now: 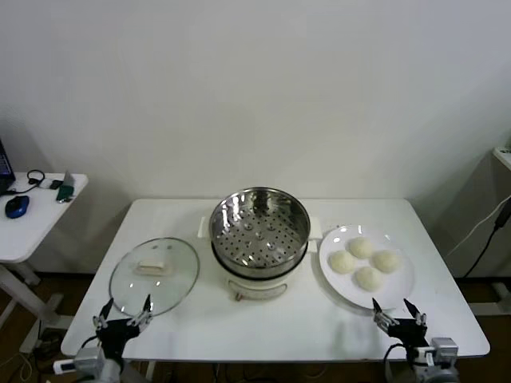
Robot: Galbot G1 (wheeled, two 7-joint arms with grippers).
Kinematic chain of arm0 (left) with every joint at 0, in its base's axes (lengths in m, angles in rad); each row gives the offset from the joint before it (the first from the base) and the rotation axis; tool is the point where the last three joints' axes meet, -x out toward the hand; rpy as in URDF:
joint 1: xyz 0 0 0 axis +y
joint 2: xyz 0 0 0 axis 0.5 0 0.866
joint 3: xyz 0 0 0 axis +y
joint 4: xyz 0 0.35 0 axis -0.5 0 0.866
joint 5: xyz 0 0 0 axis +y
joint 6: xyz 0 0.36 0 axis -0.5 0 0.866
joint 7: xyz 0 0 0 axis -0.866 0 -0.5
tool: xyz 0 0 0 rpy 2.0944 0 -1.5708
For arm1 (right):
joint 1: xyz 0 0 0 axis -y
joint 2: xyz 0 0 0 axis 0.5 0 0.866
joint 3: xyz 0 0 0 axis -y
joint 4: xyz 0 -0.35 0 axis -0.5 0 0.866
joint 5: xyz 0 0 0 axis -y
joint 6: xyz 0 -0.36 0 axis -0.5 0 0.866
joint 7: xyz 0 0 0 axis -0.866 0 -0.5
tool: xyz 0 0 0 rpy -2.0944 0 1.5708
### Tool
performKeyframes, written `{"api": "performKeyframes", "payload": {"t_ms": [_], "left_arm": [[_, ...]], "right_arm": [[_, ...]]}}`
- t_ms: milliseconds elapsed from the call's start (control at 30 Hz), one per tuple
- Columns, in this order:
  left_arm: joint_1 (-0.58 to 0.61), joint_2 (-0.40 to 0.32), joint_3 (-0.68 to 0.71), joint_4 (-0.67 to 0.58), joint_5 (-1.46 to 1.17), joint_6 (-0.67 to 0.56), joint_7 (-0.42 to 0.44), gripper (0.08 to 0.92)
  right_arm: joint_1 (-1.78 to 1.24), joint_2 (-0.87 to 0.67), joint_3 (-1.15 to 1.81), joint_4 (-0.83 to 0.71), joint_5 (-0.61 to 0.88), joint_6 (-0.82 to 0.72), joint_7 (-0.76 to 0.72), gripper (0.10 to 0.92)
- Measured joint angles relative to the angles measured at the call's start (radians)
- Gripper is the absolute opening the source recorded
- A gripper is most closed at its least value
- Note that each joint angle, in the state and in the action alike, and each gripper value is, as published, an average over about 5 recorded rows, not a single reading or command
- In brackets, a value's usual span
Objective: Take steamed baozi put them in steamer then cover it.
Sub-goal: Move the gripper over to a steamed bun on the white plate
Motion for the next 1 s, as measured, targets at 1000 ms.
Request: {"api": "performKeyframes", "payload": {"t_ms": [1000], "left_arm": [[0.001, 0.014, 0.003, -0.012, -0.033, -0.016, 0.016, 0.823]], "right_arm": [[1.520, -0.503, -1.237, -0.603, -0.284, 0.078, -0.847, 0.823]]}}
